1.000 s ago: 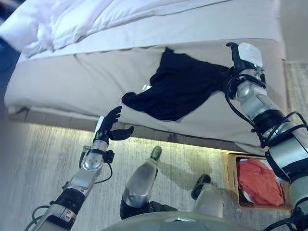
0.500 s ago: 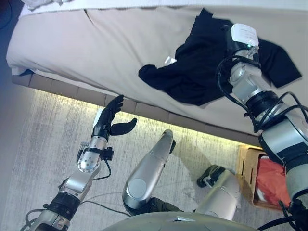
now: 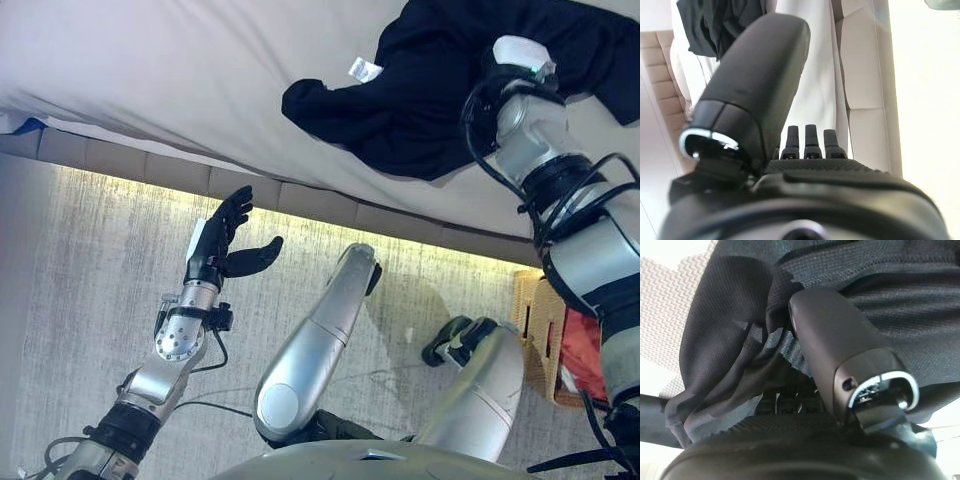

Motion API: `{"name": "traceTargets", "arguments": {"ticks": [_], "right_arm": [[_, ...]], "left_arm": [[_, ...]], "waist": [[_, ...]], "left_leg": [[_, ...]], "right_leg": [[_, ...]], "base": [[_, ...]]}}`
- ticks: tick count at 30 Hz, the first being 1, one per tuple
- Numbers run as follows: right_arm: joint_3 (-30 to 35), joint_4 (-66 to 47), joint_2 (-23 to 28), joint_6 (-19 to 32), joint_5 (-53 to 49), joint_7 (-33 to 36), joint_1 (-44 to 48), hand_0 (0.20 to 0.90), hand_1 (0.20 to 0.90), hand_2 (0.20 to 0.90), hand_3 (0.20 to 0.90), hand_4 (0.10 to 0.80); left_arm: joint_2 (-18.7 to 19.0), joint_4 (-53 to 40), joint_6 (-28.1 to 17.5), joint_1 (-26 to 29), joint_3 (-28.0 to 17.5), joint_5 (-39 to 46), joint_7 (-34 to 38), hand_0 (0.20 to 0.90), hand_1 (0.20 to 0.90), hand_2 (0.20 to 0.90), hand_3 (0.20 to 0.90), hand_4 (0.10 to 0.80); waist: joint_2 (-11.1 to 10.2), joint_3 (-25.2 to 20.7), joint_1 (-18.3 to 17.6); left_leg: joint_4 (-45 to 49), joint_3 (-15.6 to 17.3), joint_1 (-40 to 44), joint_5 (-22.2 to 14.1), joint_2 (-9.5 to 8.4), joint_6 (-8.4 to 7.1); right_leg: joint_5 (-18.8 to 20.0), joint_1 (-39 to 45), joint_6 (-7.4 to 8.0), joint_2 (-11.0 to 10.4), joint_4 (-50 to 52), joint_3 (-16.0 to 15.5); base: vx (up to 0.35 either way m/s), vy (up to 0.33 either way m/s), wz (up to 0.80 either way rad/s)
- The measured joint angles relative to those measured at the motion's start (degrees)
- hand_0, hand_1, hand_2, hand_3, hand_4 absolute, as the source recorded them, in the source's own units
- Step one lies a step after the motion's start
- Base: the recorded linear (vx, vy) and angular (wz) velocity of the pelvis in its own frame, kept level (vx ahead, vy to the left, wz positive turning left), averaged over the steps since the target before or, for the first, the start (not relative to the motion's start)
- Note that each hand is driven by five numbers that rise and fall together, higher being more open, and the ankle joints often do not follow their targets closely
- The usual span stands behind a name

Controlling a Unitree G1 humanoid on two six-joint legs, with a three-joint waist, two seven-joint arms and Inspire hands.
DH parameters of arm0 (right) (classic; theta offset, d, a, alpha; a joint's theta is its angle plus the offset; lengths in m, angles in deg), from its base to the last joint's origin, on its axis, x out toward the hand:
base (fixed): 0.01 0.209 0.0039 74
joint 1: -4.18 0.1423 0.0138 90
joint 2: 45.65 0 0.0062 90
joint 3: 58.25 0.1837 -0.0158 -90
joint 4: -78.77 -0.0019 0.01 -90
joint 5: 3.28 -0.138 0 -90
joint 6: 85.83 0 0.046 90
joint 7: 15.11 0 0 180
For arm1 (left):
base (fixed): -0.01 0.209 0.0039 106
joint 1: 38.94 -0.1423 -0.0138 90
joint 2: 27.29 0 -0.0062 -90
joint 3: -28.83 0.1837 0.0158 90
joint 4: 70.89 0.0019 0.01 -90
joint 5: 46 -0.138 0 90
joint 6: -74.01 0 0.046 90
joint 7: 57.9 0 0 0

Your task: Pick up the clothes from the bed and place them into the basket

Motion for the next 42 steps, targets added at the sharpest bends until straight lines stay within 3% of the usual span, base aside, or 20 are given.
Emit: {"name": "traceTargets", "arguments": {"ticks": [1, 2, 3, 4, 14, 21, 28, 33, 35, 39, 42], "right_arm": [[0.0, 0.2, -0.1, 0.1, -0.1, 0.1, 0.4, 0.813, 0.813, 0.813, 0.798, 0.698], [0.0, 0.5, -0.2, 0.2, -0.1, 0.7, 0.7, 0.599, 0.599, 0.599, 0.549, 0.449], [0.0, 0.6, -0.4, 0.3, -0.2, 1.2, 0.9, 0.488, 0.488, 0.488, 0.42, 0.32], [0.0, 0.6, -0.6, 0.5, -0.3, 2.1, 0.9, 0.3, 0.3, 0.3, 0.2, 0.1], [2.3, 1.4, -0.8, 1.7, -6.8, 9.2, 0.5, 0.3, 0.3, 0.3, 0.2, 0.1], [2.3, 1.4, -2.1, 3.3, -9.0, 10.6, -6.1, 0.3, 0.3, 0.3, 0.2, 0.1], [4.5, 1.2, -1.2, 3.4, -10.9, 10.7, -7.3, 0.3, 0.3, 0.3, 0.2, 0.1], [8.5, -1.0, 1.2, 3.4, -14.2, 11.2, -7.4, 0.3, 0.3, 0.3, 0.2, 0.1], [9.0, -2.3, 2.5, 3.5, -15.1, 11.9, -7.3, 0.3, 0.3, 0.3, 0.2, 0.1], [11.2, -4.3, 4.4, 3.5, -16.5, 12.1, -7.2, 0.3, 0.3, 0.3, 0.2, 0.1], [11.3, -6.7, 7.3, 3.7, -18.1, 12.1, -7.1, 0.3, 0.3, 0.3, 0.2, 0.1]], "left_arm": [[0.0, -0.1, -0.2, 0.2, 0.3, 0.2, 0.0, 0.9, 0.9, 0.9, 0.9, 0.8], [0.0, -0.2, -0.2, 0.4, 0.6, 0.2, 0.1, 0.9, 0.9, 0.9, 0.9, 0.8], [0.0, -0.2, -0.2, 0.5, 0.7, 0.2, 0.1, 0.9, 0.9, 0.9, 0.9, 0.8], [0.0, -0.2, -0.2, 0.5, 0.8, 0.2, 0.4, 0.9, 0.9, 0.9, 0.9, 0.8], [0.2, -0.1, -0.2, 1.5, 1.0, 0.3, 2.5, 0.9, 0.9, 0.9, 0.9, 0.8], [0.0, 0.2, -0.1, 3.3, 1.1, 0.3, 2.8, 0.9, 0.9, 0.9, 0.9, 0.8], [-0.5, 0.5, 3.5, 6.1, 0.9, 0.1, 2.8, 0.9, 0.9, 0.9, 0.9, 0.8], [-0.6, 0.4, 6.2, 6.2, -0.7, 0.0, 2.7, 0.9, 0.9, 0.9, 0.9, 0.8], [-0.6, 0.4, 7.1, 6.5, -1.7, -0.5, 2.3, 0.9, 0.9, 0.9, 0.9, 0.8], [-0.3, 0.4, 8.9, 6.4, -2.0, -1.4, 1.5, 0.9, 0.9, 0.9, 0.9, 0.8], [-0.1, 0.4, 9.3, 6.5, -3.1, -1.7, 0.6, 0.9, 0.9, 0.9, 0.9, 0.8]], "waist": [[0.0, 0.0, 0.0], [0.0, 0.0, 0.1], [0.0, 0.0, 0.1], [0.0, 0.0, 0.0], [0.1, 0.0, -0.6], [0.2, 0.1, -1.5], [-0.4, 0.1, -2.8], [-2.6, -0.4, -2.6], [-3.8, -0.8, -3.0], [-5.8, -2.1, -3.4], [-6.4, -2.6, -4.3]], "left_leg": [[0.2, 0.0, -0.4, 0.0, 0.02, 0.0], [0.2, -0.1, -0.7, 0.0, 0.04, 0.0], [0.2, -0.2, -0.9, 0.0, 0.01, 0.0], [0.2, -0.3, -0.9, 0.0, 0.02, 0.0], [-0.3, 0.1, 0.6, 0.1, 0.97, 0.18], [-8.8, 0.8, 13.9, 0.9, 2.91, 0.49], [-19.5, 1.9, 27.7, 3.0, 4.17, 0.0], [-31.0, 2.0, 38.0, 6.4, 6.04, -0.75], [-35.8, 1.8, 41.1, 7.7, 7.15, -1.1], [-45.3, 2.7, 48.0, 10.9, 9.06, -1.85], [-52.8, 2.8, 53.1, 13.9, 10.52, -2.59]], "right_leg": [[0.0, -0.5, 0.0, 0.2, 0.1, 0.3], [0.0, -1.0, 0.0, 0.6, 0.0, 0.5], [0.0, -1.1, 0.0, 0.9, -0.1, 0.7], [0.0, -1.2, 0.0, 1.3, -0.1, 0.9], [0.2, 0.5, -0.32, 1.7, -0.3, 0.8], [0.4, 14.1, -0.49, 1.8, -9.9, -2.2], [4.6, 28.4, 1.13, 1.8, -21.8, -5.2], [9.4, 38.0, 2.09, 3.9, -33.6, -7.3], [10.7, 41.2, 1.75, 4.9, -38.0, -8.8], [14.4, 47.2, 2.35, 7.5, -47.8, -9.1], [18.4, 52.6, 1.71, 9.2, -56.0, -10.4]], "base": [[-0.036, 0.029, -0.05], [-0.035, 0.024, -0.08], [-0.034, 0.023, -0.11], [-0.032, 0.024, -0.05], [-0.033, -0.017, 0.0], [0.016, -0.047, -0.07], [0.071, -0.07, -0.09], [0.057, -0.058, -0.15], [0.085, -0.046, -0.09], [0.091, -0.044, -0.19], [0.029, -0.021, -0.1]]}}
